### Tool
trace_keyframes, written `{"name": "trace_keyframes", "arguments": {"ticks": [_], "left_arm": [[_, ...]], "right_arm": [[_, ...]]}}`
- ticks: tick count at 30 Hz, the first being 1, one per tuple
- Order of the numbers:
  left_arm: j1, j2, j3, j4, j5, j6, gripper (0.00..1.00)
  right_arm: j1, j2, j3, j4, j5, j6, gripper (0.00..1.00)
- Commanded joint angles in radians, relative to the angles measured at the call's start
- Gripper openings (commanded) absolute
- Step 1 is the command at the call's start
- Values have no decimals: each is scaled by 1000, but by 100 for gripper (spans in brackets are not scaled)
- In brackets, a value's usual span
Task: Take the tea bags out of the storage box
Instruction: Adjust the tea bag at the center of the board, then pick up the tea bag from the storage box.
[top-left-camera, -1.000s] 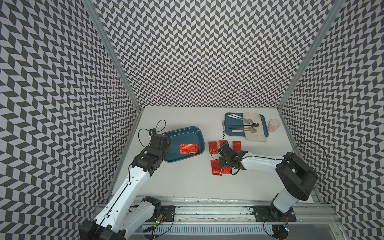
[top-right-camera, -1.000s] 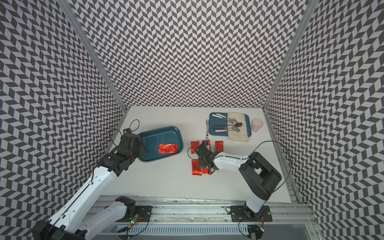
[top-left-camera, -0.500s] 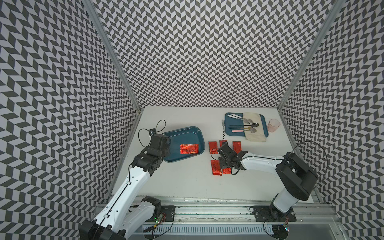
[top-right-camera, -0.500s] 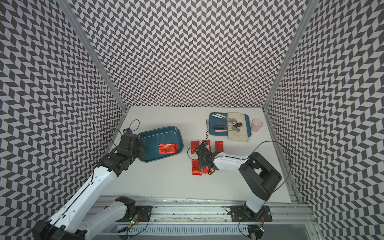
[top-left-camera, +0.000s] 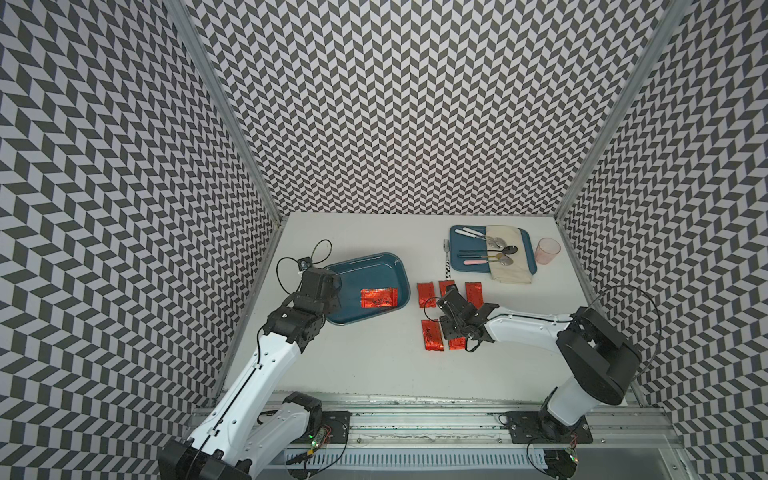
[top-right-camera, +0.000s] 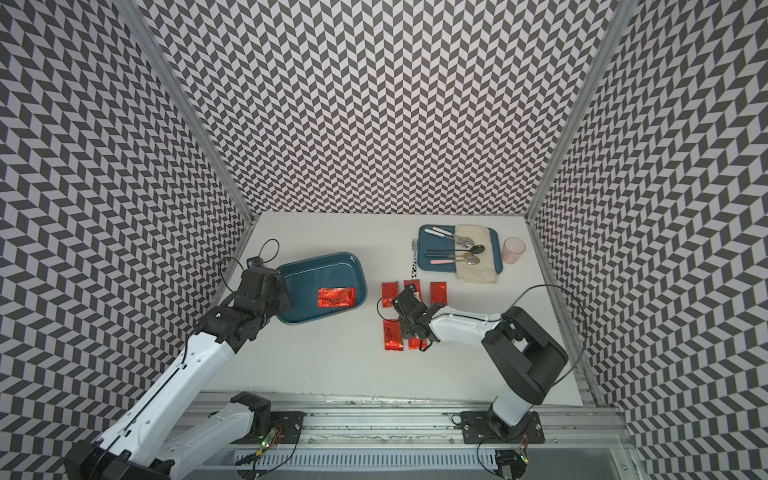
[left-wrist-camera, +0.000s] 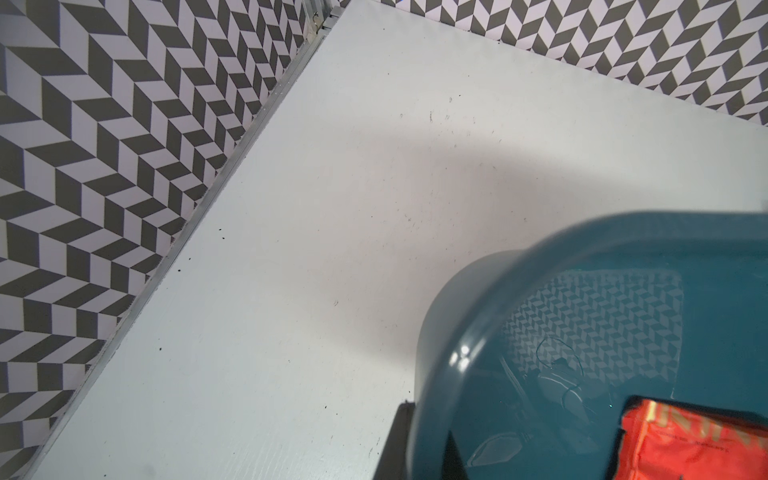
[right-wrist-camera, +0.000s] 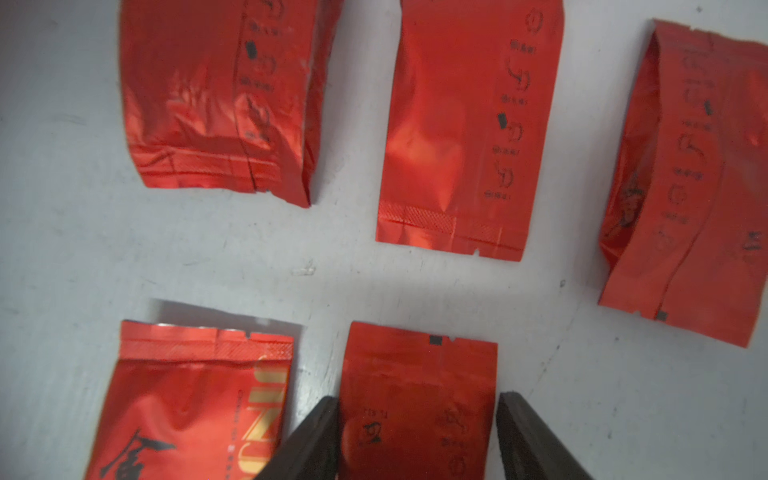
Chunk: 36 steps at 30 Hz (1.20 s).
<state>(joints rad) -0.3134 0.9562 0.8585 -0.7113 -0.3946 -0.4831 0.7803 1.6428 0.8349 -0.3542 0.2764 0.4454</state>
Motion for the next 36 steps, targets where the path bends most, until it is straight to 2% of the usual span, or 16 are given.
{"name": "trace_keyframes", "arguments": {"ticks": [1, 7, 14, 19, 26, 30, 36], "left_arm": [[4, 1, -1, 38, 12, 9, 0], [4, 1, -3, 38, 13, 8, 0], [4, 3, -2, 38, 14, 9, 0], [4, 0, -2, 38, 13, 8, 0], [4, -2, -3, 39, 20, 10, 0], [4, -2, -6, 44, 26, 11, 0], [4, -5, -8, 49, 36, 13, 0]], "right_arm": [[-5, -18, -10, -17, -11, -7, 65], [-6, -42, 0, -18, -13, -5, 70], [-9, -102, 56, -65, -15, -14, 70], [-9, -175, 94, -62, -82, -52, 70], [-7, -327, 167, 66, -358, -253, 62], [10, -366, 223, 187, -528, -359, 58], [62, -246, 382, 179, -696, -644, 53]]}}
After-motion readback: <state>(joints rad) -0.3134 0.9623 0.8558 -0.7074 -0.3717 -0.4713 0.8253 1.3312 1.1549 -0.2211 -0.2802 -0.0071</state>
